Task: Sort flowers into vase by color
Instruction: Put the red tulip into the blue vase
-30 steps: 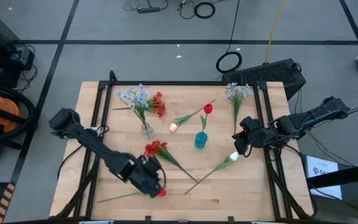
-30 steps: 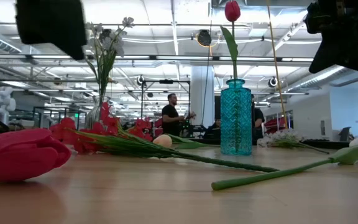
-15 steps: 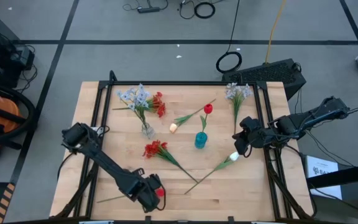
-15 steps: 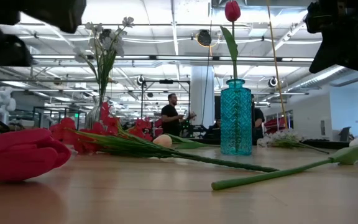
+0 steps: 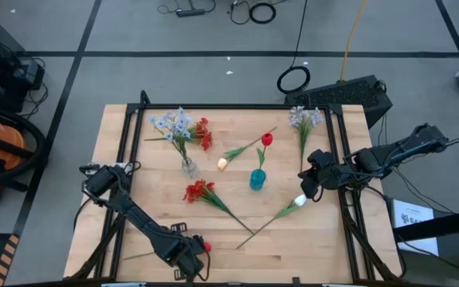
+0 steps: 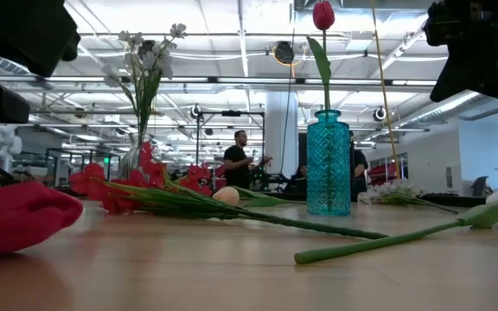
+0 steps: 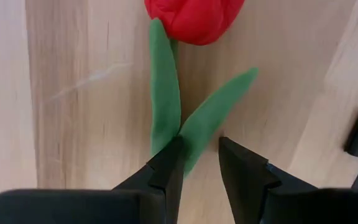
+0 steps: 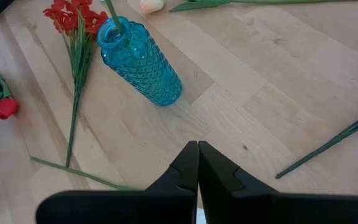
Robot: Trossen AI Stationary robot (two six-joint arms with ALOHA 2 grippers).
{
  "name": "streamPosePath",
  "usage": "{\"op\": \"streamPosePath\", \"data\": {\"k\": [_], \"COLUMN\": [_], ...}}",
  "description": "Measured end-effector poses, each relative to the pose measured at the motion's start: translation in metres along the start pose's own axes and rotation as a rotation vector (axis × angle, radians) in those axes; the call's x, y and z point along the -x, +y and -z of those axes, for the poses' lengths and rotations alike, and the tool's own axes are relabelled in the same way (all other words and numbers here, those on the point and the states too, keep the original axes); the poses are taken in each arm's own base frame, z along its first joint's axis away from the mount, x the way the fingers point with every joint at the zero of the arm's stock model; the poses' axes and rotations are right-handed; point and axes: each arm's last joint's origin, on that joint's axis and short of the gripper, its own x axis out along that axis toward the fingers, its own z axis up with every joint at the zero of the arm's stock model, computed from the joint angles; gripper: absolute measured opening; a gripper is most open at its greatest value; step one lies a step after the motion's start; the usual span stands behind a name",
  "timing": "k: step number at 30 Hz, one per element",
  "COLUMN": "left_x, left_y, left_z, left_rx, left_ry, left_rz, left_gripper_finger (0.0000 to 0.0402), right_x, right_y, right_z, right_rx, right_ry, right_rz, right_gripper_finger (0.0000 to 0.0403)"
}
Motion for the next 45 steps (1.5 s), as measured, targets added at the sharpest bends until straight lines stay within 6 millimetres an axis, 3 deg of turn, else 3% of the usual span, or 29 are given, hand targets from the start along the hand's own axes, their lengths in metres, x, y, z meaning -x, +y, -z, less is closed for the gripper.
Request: {"op": "streamPosePath", "data": {"k": [6, 9, 23, 31, 34, 39, 45], "left_x": [0.010, 0.024, 0.149, 0.208, 0.220, 0.235, 0.245], "left_y": [0.009, 0.020, 0.069, 0.084, 0.089, 0.101, 0.116], "left_z": [-0.008, -0.017, -0.031, -0.046, -0.058, -0.074, -0.086], "left_rx": [0.036, 0.065, 0.186, 0.197, 0.165, 0.135, 0.117], "left_ry": [-0.035, -0.155, -0.763, -1.180, -1.276, -1.387, -1.454], "left_rz": [-0.007, -0.064, -0.117, -0.153, -0.164, -0.162, -0.122], "left_gripper_finger": [0.0014, 0.0007, 0.0001, 0.0001, 0.0001, 0.0000, 0.0000], "right_x": [0.000, 0.000, 0.007, 0.024, 0.026, 0.019, 0.001], "right_y": [0.000, 0.000, 0.009, 0.031, 0.051, 0.079, 0.099], "right_z": [0.000, 0.000, 0.016, 0.024, 0.017, 0.007, -0.007], "right_rx": [0.000, 0.000, 0.055, 0.122, 0.129, 0.306, 0.339], "right_ry": [0.001, 0.002, 0.099, -0.178, -0.337, -0.544, -0.643], "right_rz": [0.000, -0.002, -0.101, -0.235, -0.305, -0.301, -0.316], "right_gripper_finger": [0.0000, 0.0000, 0.0000, 0.0000, 0.0000, 0.0006, 0.0058]}}
